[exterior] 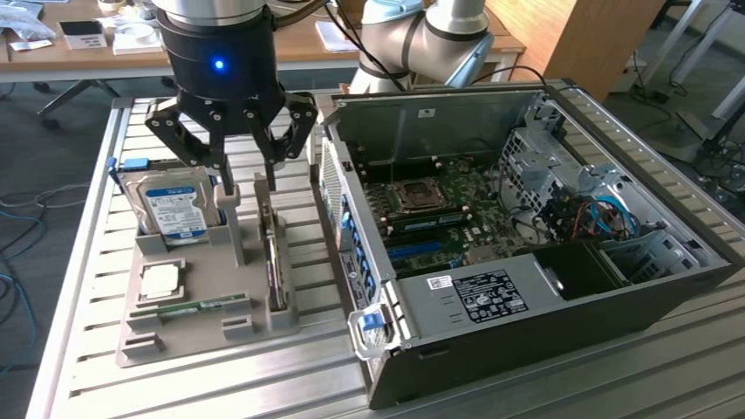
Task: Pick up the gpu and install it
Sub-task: 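Pick up the gpu and move the gpu toward the slot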
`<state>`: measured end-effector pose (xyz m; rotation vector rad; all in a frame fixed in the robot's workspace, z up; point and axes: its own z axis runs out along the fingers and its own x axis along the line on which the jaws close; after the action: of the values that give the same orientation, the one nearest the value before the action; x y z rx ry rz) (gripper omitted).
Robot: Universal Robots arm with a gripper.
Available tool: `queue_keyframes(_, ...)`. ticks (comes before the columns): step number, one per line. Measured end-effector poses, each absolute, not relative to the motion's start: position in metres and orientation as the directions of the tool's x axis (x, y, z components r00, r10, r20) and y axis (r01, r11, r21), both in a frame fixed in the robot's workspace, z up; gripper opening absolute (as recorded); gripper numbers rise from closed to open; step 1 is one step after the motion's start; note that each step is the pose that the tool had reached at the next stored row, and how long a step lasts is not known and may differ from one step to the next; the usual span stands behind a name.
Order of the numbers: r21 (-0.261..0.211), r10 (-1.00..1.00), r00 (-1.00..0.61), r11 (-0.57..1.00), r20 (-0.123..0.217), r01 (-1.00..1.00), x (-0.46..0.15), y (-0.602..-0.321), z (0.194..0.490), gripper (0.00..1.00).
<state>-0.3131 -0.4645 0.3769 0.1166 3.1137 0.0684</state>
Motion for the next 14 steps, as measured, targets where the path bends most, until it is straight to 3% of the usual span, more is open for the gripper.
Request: queue_keyframes(14,0.045,0.075,-0.997,0.996,-0.023,0.074,-0.3131,-0.4645,0.3698,0.47)
